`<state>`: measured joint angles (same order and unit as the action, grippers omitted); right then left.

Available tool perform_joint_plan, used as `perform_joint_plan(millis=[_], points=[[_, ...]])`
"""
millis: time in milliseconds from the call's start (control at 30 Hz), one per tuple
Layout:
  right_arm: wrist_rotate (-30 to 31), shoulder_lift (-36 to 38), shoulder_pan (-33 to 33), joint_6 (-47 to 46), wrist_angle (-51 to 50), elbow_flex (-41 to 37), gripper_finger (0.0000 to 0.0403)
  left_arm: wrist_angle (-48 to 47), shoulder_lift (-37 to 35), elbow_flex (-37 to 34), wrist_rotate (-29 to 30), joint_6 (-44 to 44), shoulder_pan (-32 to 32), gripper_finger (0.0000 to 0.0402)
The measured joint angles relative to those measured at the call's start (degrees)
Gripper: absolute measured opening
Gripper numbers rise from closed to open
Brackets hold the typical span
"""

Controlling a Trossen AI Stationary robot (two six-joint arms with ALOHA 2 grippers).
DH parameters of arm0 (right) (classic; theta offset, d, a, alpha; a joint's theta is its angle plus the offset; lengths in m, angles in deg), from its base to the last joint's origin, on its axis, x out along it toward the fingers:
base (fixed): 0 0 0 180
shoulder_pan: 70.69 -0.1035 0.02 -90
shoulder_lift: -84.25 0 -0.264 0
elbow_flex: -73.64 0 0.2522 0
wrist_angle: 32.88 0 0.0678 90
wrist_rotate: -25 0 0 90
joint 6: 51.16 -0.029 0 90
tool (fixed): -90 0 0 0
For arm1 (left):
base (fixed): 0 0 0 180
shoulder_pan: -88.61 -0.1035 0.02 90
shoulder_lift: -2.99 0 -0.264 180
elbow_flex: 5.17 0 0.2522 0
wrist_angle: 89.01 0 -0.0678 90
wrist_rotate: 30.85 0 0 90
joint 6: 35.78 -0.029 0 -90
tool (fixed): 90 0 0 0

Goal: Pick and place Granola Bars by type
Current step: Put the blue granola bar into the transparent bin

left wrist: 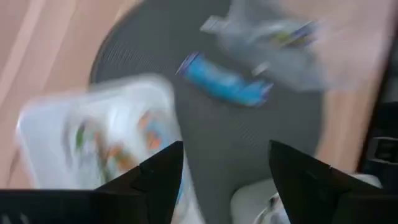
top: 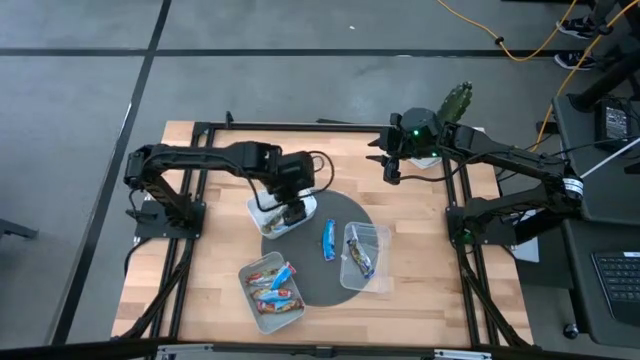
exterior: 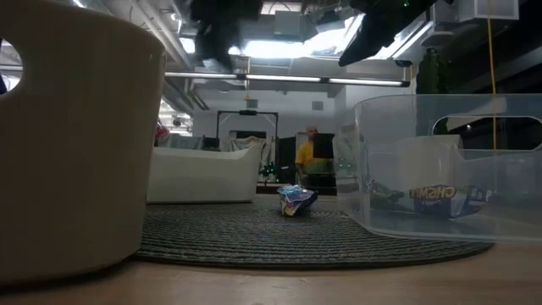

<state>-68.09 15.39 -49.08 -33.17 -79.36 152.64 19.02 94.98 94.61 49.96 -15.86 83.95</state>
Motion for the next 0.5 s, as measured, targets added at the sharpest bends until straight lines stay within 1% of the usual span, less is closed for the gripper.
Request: perform_joint_plan(millis=[67, 133, 233, 333, 433, 500], points=[[0.00, 0.00, 0.00, -0.39, -0.01, 0.00, 0.0167, 3.00, 0.00, 1.76, -2.39, -3.02, 0.72, 0.0224], [0.00, 0.00, 0.00, -1.18, -0.01, 0.00, 0.0167, 6.61, 0.00, 2.38, -4.84, -7.80, 1.48, 0.0222], [-0.05, 0.00, -0.11, -1.43, -0.30, 0.00, 0.0167, 9.97, 0.00, 2.39, -5.26, -15.69, 3.00, 0.0222], [-1.88, -0.02, -0.78, -1.48, -1.13, 0.00, 0.0167, 9.53, 0.00, 2.39, -1.53, -22.49, 4.57, 0.0221], [-4.60, -0.02, -1.99, -1.48, -1.78, 0.00, 0.0167, 7.97, 0.00, 2.39, 5.29, -27.22, 5.79, 0.0221], [-5.34, -0.02, -2.92, -1.48, -2.10, 0.00, 0.0167, 6.75, 0.00, 2.39, 9.59, -29.90, 6.23, 0.0221]])
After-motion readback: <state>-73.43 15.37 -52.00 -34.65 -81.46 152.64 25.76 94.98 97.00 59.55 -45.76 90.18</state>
